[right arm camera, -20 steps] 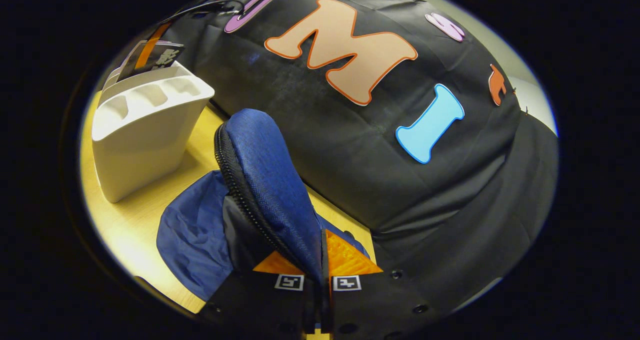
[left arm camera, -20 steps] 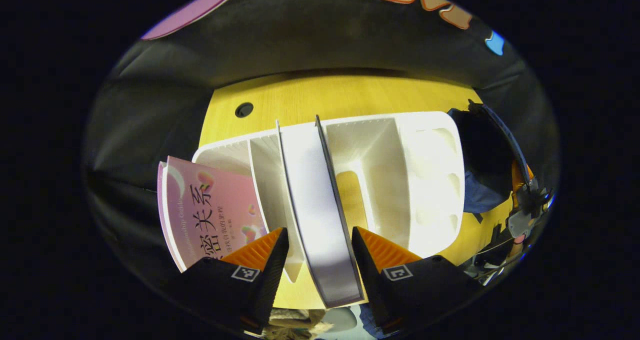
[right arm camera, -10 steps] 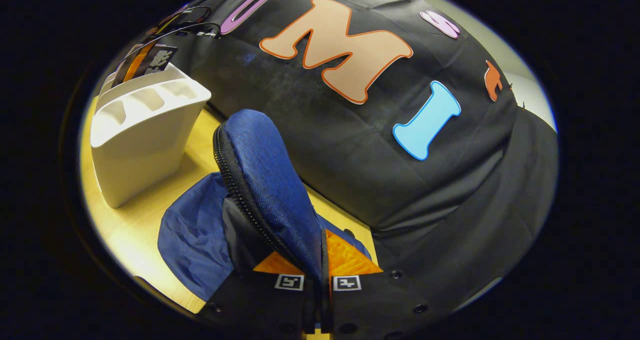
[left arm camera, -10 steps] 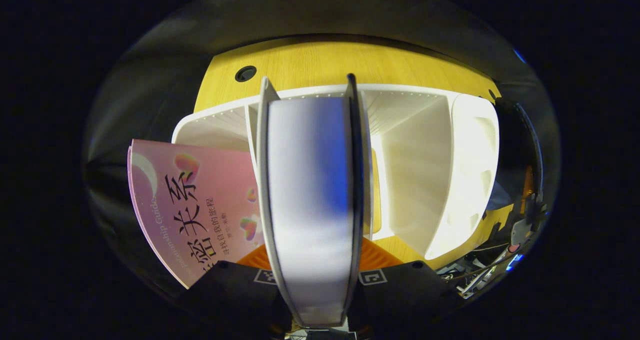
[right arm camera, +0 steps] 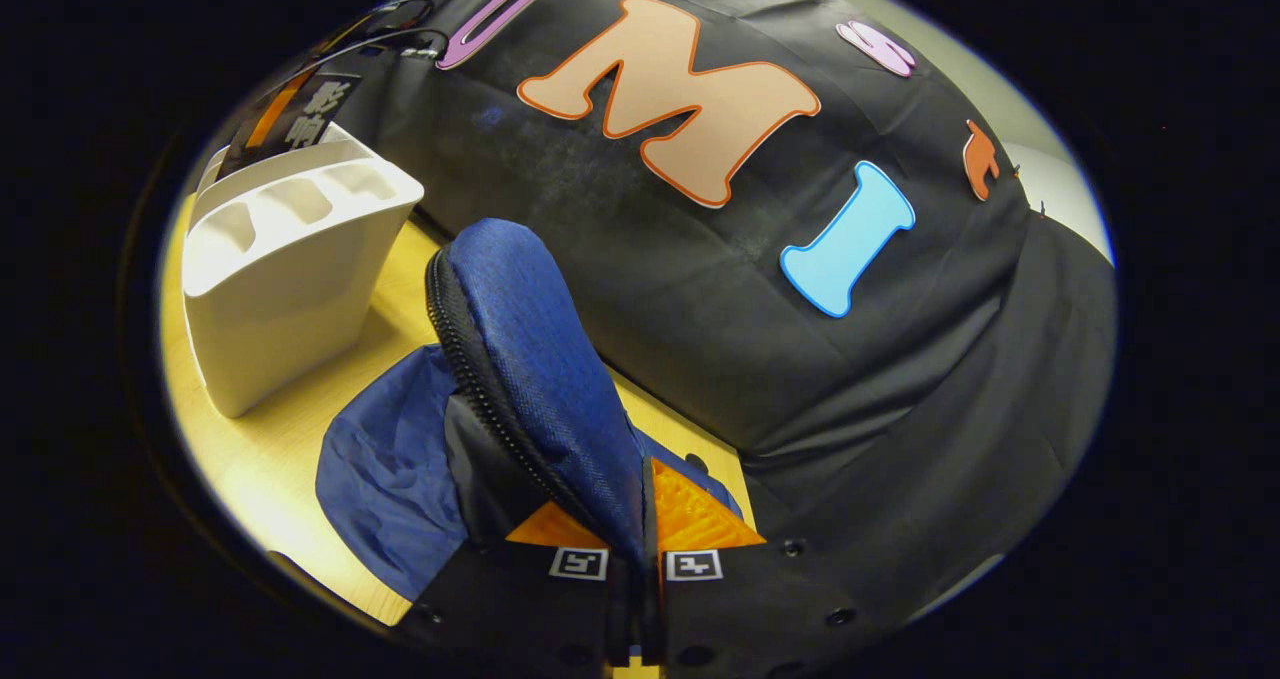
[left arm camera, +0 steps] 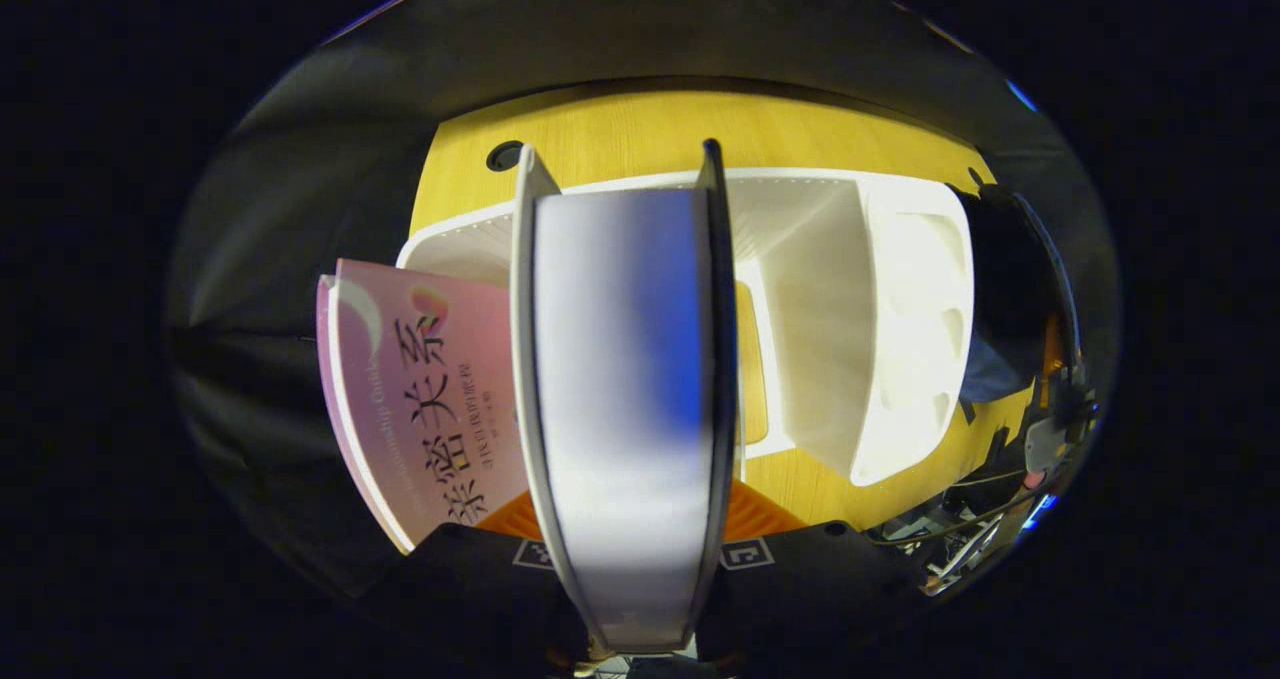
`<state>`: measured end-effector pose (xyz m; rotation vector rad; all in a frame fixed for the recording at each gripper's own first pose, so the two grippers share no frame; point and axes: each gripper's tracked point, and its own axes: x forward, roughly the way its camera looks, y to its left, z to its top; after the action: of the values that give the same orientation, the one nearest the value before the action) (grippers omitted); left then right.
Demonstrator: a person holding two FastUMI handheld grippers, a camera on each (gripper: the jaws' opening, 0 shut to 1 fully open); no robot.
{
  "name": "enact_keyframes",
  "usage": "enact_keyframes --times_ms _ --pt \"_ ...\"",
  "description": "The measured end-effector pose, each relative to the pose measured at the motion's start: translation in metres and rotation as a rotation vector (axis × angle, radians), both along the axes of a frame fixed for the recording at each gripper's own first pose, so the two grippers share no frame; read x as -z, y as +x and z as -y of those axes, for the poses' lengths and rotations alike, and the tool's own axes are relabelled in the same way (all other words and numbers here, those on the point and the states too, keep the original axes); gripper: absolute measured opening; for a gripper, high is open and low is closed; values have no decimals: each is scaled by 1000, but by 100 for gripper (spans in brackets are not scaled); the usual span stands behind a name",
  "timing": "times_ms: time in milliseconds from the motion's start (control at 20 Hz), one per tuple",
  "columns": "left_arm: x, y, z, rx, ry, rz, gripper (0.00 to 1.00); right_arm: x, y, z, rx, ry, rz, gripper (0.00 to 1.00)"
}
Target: Open the schoolbag, grab two books from the bookshelf and put them into the schoolbag.
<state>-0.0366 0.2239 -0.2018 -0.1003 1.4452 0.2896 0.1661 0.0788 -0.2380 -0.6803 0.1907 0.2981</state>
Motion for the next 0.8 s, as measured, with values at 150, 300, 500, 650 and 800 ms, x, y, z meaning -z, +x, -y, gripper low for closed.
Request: enact_keyframes --times_ms 150,300,500,650,800 --pt "-24 -20 11 -28 -5 57 40 -2 -1 0 0 9 1 8" --pt "-56 -34 26 -94 -35 144 40 -6 -4 7 8 37 -4 8" --pt "-88 -52 30 -140 -15 217 40 -12 0 13 3 57 -9 5" --pt "-114 -56 47 -171 -40 291 40 -15 0 17 -2 68 -11 7" --pt "-142 -48 68 -165 -68 372 40 -17 2 18 2 84 -14 5"
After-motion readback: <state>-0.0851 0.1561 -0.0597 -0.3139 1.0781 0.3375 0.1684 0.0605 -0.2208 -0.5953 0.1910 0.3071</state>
